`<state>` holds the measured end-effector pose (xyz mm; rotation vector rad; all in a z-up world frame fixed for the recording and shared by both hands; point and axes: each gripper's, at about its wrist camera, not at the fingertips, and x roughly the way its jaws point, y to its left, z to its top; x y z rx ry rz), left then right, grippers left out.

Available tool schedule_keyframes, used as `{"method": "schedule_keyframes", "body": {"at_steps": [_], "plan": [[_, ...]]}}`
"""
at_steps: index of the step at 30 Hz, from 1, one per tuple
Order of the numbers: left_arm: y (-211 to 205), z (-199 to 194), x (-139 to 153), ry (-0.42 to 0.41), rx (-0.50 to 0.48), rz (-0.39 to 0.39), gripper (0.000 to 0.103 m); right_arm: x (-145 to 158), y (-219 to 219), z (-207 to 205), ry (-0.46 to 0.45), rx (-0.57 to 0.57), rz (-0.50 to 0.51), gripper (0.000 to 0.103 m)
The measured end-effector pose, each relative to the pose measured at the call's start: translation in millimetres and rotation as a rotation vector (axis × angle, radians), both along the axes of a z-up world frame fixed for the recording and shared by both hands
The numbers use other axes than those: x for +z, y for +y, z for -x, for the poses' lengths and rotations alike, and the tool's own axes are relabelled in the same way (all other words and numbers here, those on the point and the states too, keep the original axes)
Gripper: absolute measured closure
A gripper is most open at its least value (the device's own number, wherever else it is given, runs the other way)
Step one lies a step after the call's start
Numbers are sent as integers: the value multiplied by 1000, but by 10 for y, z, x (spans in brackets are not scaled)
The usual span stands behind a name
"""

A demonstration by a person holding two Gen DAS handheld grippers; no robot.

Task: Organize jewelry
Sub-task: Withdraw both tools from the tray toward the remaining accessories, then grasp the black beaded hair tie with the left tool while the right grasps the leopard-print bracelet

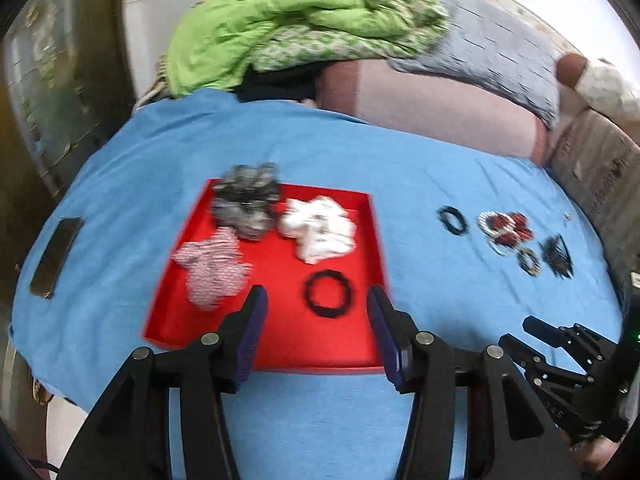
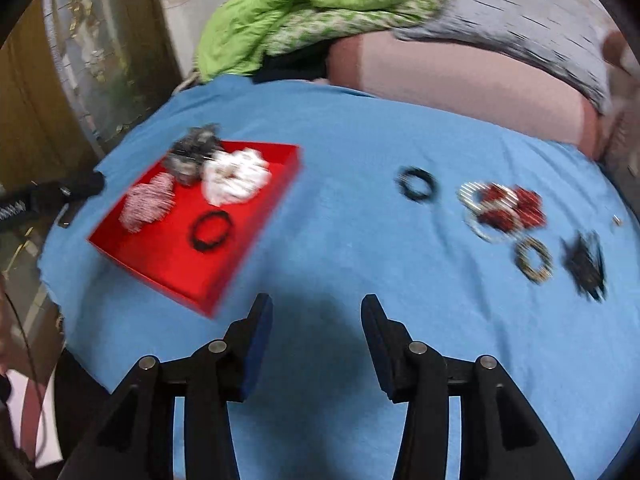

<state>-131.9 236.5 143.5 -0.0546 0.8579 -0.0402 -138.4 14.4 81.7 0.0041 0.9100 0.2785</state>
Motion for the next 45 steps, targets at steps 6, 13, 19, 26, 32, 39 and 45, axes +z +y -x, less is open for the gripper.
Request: {"method": "schedule_keyframes", "body": {"at_steps": [6, 13, 19, 26, 32, 39, 45], "plan": [[-585, -130, -61, 44, -103, 16, 53, -169, -788, 111, 25, -155, -31, 53], [-1115, -587, -192, 87, -171, 48, 53, -251, -1470, 52, 23, -290, -72, 53], [-1390, -1181, -471, 154, -190, 131, 54, -330, -1845, -209, 32, -364, -113, 53], [-1622, -1857, -841, 201, -182, 115, 57, -453, -1990, -603, 38, -397, -144, 53], [-1766, -2248, -1101, 220, -200, 80, 57, -580, -2011, -857, 47, -421, -154, 53], [-1907, -2438, -1293, 205, -244, 38, 57, -707, -1998, -1026, 49, -428, -143, 53], [-2008, -2466, -1337, 179, -248, -11, 57, -738, -1954, -1111, 34, -429, -114, 53]]}}
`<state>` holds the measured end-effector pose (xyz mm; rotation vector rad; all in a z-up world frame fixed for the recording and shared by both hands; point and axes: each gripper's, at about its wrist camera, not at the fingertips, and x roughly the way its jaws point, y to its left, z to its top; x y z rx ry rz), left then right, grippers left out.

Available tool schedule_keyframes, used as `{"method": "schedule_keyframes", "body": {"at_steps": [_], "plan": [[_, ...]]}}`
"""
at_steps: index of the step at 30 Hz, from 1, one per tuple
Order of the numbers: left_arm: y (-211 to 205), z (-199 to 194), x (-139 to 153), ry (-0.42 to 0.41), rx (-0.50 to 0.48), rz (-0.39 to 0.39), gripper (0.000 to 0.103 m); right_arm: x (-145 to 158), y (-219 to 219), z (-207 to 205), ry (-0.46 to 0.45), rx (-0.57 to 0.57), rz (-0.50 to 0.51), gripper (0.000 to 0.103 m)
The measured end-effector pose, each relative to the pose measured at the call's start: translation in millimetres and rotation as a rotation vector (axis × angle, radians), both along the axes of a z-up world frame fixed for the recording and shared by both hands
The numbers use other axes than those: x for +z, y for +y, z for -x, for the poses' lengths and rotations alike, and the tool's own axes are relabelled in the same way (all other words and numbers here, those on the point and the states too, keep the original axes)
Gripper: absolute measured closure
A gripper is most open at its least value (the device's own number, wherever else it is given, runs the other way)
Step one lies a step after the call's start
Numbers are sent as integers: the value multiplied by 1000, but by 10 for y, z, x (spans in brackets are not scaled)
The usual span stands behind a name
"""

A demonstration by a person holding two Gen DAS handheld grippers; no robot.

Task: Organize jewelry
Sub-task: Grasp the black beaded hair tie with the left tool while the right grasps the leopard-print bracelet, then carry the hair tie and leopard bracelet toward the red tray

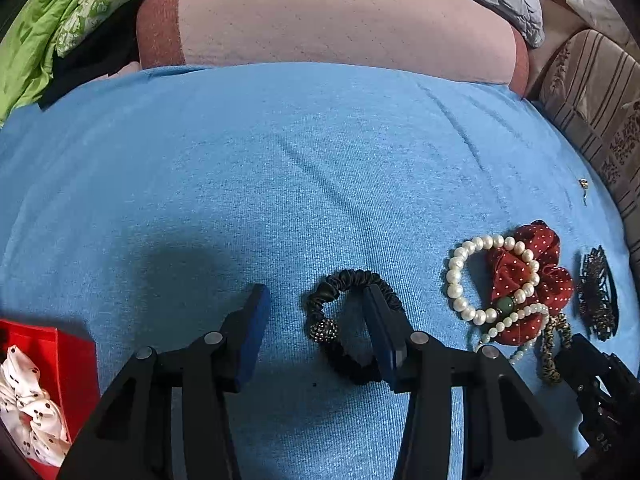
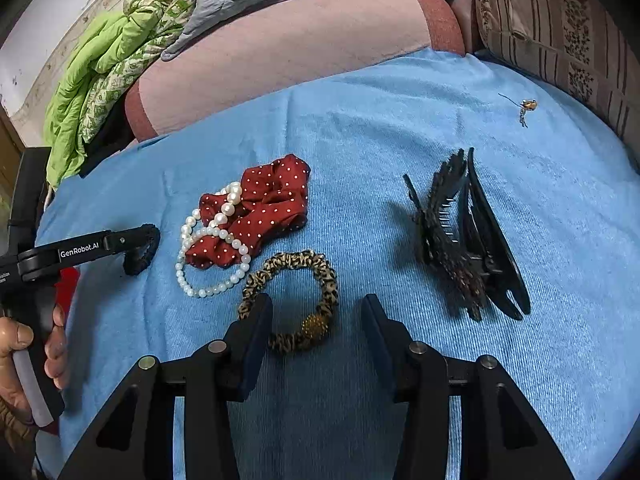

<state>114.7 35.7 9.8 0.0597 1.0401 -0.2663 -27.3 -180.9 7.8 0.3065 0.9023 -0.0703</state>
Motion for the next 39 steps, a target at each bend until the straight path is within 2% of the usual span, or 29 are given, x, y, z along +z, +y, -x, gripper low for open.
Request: {"method": "schedule_keyframes", "body": {"at_steps": [4, 6, 8, 9, 10, 20, 25, 29, 33, 39], "plan": [[-124, 70, -18, -44, 0, -87, 59, -17, 38, -25, 6, 2, 27, 53], [-160, 120, 1, -44, -17, -92, 90, -27, 31, -30, 10, -6, 31, 59], [-195, 180, 36, -29, -41, -85, 90, -31, 11, -34, 13, -15, 32, 71], [-200, 214, 49, -23, -50, -76, 90, -32, -1, -36, 13, -14, 28, 83], [-208, 262, 70, -19, -61, -68, 90, -30, -8, -35, 12, -12, 23, 87], [-119, 736, 398, -19, -79, 19, 90, 217, 55, 211, -23, 18, -24, 89], [-31, 1157, 659, -47, -74, 75, 90, 402, 126, 412, -51, 32, -41, 89], [126, 1464, 912, -85, -57, 114, 90, 519, 195, 581, -64, 41, -51, 89], [296, 1776, 1133, -136, -33, 117, 90, 670, 288, 752, -87, 57, -54, 89], [787, 2188, 1318, -164, 60, 132, 90, 924, 545, 947, -127, 116, -54, 89]]}}
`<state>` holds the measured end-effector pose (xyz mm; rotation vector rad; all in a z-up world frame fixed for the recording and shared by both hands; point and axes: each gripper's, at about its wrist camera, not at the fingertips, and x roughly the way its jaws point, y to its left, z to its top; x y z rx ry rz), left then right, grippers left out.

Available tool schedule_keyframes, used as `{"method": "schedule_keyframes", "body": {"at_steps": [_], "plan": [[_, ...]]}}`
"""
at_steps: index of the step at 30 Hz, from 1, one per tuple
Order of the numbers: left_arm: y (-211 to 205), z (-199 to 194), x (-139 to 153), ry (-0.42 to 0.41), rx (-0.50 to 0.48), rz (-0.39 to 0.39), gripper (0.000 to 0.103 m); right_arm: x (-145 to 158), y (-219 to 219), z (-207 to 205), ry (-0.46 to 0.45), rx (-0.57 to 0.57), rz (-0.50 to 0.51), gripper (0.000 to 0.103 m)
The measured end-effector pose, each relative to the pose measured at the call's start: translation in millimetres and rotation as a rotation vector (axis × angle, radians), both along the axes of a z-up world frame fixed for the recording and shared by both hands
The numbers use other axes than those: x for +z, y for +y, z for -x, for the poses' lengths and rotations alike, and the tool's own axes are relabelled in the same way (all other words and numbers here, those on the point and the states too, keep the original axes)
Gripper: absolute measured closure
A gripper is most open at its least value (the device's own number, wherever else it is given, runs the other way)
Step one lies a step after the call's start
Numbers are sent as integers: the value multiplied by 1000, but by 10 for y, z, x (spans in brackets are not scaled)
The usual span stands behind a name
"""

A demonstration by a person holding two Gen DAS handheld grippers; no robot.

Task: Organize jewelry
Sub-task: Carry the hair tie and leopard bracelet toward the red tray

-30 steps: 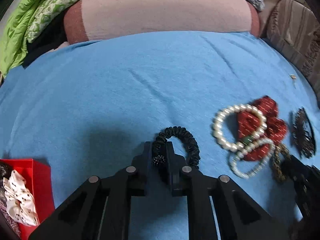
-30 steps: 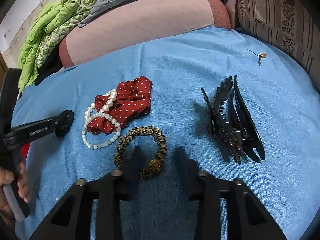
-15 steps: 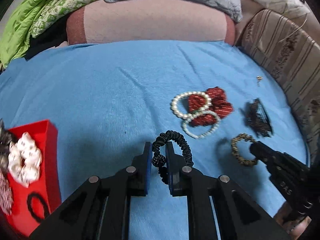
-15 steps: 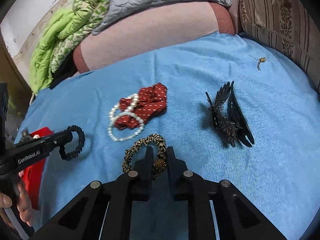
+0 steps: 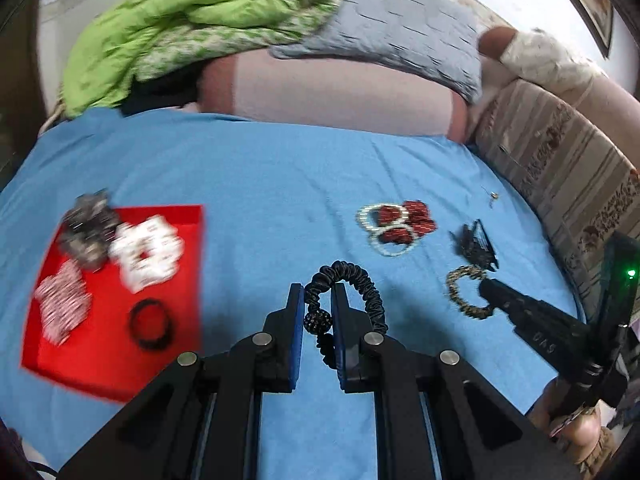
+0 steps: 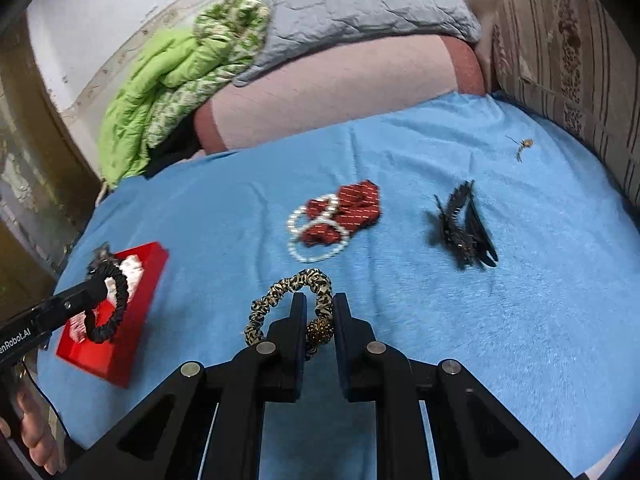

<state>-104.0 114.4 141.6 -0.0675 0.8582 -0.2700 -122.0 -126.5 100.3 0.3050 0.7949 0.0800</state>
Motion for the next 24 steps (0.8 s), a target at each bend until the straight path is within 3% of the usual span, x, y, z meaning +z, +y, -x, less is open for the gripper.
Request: {"method": "schedule_keyframes", "body": {"at_steps": [12, 17, 24], "plan": [[1360, 353, -129, 14, 304, -41, 90, 280, 1022, 130, -29, 230, 36, 89], [1751, 373, -215, 21, 363, -73, 90, 291, 1505, 19, -4, 326, 32, 89], [2088, 126, -439, 80, 367, -96, 90, 155, 2210, -198, 31, 453, 47, 89]]}}
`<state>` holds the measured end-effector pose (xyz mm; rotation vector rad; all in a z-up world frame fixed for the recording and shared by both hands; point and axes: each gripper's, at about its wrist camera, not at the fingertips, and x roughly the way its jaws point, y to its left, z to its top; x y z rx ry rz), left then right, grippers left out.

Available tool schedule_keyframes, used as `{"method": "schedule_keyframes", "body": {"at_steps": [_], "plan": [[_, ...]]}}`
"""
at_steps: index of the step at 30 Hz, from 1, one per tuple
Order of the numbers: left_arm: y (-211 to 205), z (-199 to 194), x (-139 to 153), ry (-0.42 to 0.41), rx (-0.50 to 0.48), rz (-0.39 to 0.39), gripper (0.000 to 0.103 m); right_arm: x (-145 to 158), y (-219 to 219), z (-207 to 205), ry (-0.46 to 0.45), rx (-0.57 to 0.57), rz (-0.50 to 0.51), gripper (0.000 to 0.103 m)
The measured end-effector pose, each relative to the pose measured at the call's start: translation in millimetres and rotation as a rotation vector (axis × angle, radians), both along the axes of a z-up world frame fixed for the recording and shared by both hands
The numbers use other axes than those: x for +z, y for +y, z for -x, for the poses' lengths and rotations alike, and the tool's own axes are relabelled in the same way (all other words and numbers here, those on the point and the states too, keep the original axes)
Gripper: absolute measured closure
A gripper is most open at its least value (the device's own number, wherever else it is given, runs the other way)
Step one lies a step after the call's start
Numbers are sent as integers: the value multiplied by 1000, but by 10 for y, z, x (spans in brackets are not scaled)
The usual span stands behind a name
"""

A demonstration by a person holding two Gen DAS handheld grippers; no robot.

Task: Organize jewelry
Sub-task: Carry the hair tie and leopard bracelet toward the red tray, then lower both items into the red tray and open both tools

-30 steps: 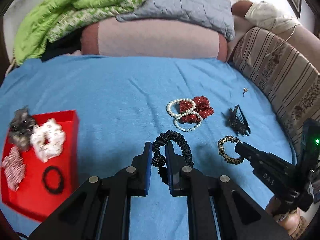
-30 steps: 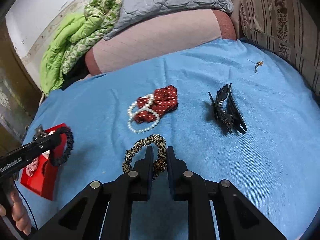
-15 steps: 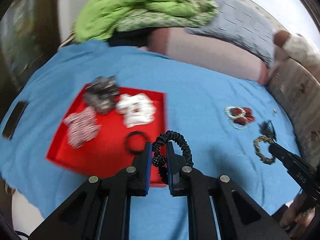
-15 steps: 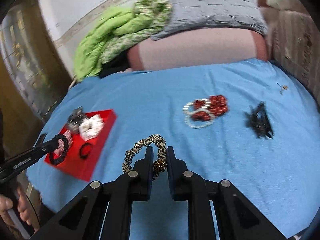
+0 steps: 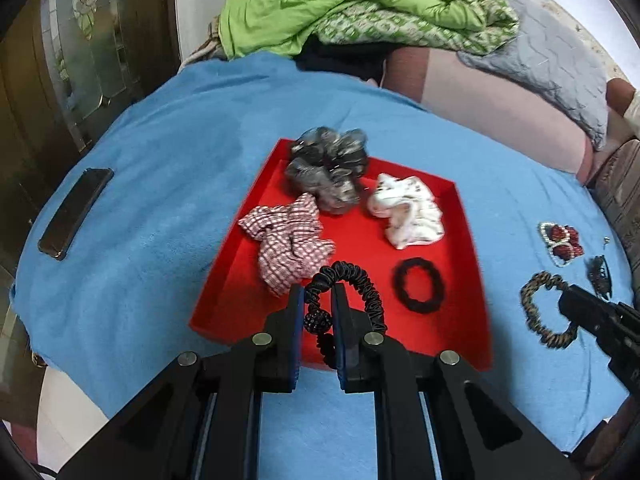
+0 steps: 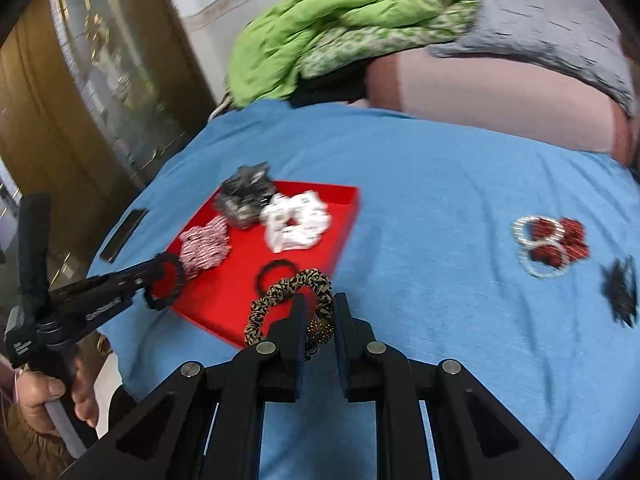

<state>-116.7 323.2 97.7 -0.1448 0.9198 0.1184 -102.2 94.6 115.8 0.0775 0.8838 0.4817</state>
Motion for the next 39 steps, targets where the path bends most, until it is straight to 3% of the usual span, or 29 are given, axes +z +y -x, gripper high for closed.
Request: {"method": "schedule_keyframes", "body": {"at_steps": [12, 25, 30, 39], "plan": [[154, -280, -323, 88, -18, 48, 90, -528, 711, -349, 140, 98, 1, 89], [133, -239, -265, 83, -14, 30, 90, -636, 917, -271, 144, 152, 41, 88], [130, -112, -54, 30, -1, 30, 65, -552, 923, -210, 112, 159, 53, 84], [84, 184, 237, -29, 52, 18, 62, -281, 727, 19, 59, 146, 11, 71]]}}
